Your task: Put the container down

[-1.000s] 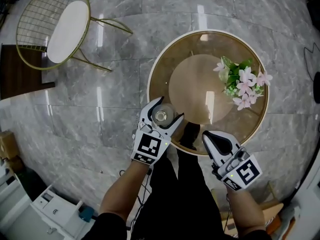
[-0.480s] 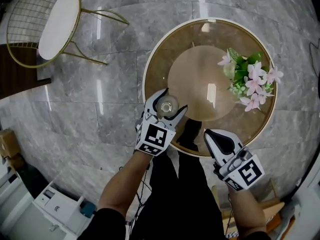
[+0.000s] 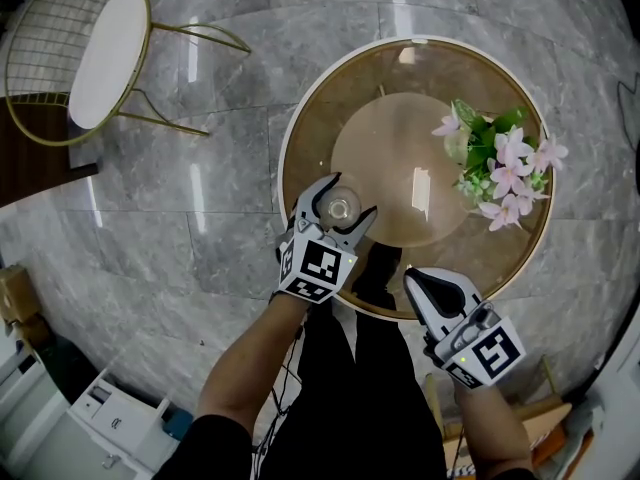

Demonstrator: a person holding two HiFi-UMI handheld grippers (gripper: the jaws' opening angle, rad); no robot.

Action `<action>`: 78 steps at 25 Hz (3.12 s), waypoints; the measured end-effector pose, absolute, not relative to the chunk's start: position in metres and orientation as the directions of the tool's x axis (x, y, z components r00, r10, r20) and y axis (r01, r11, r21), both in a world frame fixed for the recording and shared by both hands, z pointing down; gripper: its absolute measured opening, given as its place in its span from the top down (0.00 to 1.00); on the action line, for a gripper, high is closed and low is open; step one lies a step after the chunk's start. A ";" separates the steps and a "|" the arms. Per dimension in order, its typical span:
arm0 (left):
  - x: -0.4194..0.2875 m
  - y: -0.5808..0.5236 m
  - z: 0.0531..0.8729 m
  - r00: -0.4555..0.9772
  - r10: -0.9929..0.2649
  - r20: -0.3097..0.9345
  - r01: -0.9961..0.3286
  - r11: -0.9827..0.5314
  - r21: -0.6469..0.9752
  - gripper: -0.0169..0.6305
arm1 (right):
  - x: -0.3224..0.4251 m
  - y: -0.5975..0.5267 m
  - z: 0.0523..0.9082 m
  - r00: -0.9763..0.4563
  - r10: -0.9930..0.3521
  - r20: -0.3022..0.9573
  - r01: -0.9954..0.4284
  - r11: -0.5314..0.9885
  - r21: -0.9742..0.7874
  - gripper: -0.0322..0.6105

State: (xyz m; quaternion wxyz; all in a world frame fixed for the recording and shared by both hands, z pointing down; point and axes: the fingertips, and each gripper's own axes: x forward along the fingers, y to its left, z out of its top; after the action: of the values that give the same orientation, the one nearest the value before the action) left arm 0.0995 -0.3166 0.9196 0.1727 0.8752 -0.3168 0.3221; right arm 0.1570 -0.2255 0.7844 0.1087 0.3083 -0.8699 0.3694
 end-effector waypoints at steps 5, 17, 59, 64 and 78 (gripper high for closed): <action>0.102 -0.318 0.927 0.601 -0.436 0.669 -0.646 -0.758 0.087 0.44 | 0.156 -0.223 0.786 -0.777 -0.471 0.418 -0.627 0.524 -0.576 0.93; 0.104 -0.312 0.917 0.624 -0.444 0.643 -0.617 -0.785 0.057 0.42 | 0.152 -0.209 0.777 -0.754 -0.514 0.409 -0.652 0.510 -0.561 0.93; -0.028 -0.141 0.397 0.797 -0.568 0.208 -0.603 -0.771 0.206 0.86 | 0.082 -0.070 0.367 -0.608 -0.782 0.137 -0.774 0.545 -0.323 0.92; -0.001 -0.119 0.361 0.780 -0.588 0.212 -0.616 -0.782 0.096 0.91 | 0.111 -0.055 0.343 -0.616 -0.780 0.110 -0.767 0.561 -0.312 0.93; 0.061 -0.088 0.325 0.664 -0.723 0.191 -0.737 -0.676 0.002 0.95 | 0.198 -0.034 0.299 -0.712 -0.699 0.072 -0.691 0.679 -0.248 0.93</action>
State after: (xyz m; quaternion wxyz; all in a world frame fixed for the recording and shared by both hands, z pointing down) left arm 0.0610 -0.0878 0.3245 0.0397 0.9113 -0.4004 0.0876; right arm 0.1982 -0.0341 0.2989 -0.0144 0.3793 -0.9160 0.1296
